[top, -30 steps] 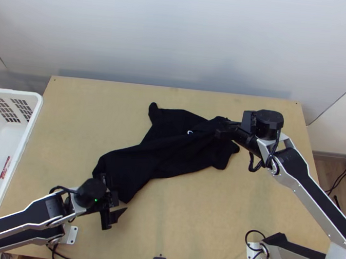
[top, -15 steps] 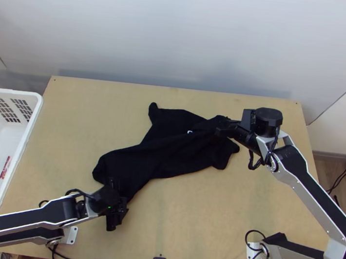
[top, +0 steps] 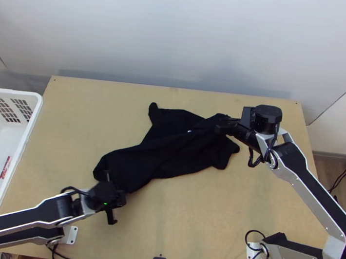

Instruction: Fold the t-shirt

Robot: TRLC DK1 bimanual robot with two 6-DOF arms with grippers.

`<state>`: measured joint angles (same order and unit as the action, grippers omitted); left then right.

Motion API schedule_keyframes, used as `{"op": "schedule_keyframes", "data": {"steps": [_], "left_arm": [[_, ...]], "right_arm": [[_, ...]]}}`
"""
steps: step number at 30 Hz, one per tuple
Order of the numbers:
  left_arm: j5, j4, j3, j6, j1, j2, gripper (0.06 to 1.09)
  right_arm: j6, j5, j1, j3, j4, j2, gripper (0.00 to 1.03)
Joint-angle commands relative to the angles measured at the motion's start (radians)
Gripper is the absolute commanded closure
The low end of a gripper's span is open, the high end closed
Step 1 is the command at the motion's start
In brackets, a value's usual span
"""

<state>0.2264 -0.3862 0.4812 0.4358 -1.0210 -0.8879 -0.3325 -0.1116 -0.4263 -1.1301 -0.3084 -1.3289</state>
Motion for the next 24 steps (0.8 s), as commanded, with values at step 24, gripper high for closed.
{"op": "schedule_keyframes", "data": {"steps": [24], "left_arm": [[-0.047, 0.130, 0.663, -0.017, 0.720, 0.050, 1.05]], "right_arm": [[0.118, 0.164, 0.152, -0.293, 0.097, 0.197, 1.00]]}}
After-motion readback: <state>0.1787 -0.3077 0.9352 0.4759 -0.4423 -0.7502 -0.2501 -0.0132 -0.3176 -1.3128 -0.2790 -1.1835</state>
